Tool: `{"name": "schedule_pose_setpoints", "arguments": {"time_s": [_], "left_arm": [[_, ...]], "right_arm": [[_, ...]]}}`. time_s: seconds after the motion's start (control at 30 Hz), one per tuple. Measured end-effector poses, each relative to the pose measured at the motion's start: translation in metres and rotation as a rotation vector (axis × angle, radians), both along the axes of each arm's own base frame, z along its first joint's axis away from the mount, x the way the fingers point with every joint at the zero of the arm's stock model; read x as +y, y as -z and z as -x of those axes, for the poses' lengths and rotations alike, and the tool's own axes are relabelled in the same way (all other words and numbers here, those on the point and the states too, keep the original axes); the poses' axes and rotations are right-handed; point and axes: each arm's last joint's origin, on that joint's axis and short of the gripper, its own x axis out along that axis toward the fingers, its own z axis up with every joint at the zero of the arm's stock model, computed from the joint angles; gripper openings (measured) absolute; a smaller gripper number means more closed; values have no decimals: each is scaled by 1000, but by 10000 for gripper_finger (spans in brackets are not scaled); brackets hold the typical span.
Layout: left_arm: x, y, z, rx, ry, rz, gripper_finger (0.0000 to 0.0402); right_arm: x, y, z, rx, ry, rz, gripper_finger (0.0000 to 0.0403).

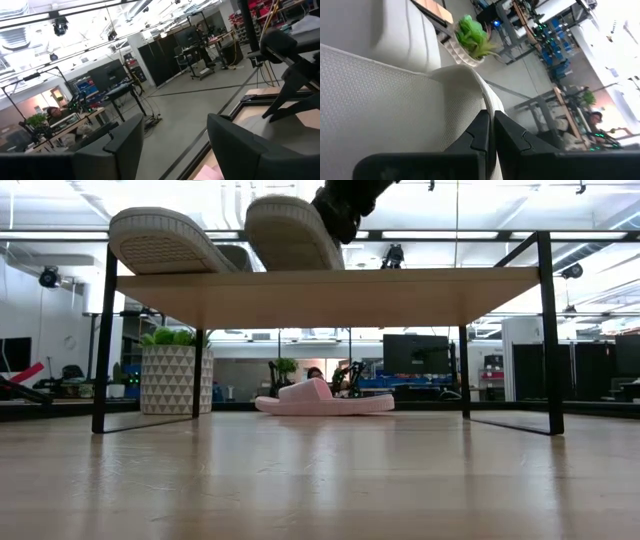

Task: Pick and place slides into the shelf
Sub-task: Put the gray slide on the shelf

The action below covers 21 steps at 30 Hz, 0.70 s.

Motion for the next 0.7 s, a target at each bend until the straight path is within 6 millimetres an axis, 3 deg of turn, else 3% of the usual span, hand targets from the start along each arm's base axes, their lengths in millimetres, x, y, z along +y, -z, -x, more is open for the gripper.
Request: {"name": "schedule_pose_setpoints", "arguments": {"time_s": [0.33,0.7], "left_arm": [[3,0,5,-14,1,9,202],[3,1,5,-11,2,7,202]], "right_arm": [[1,18,-8,37,21,9,11],[2,24,-11,53,-5,-4,11]]}}
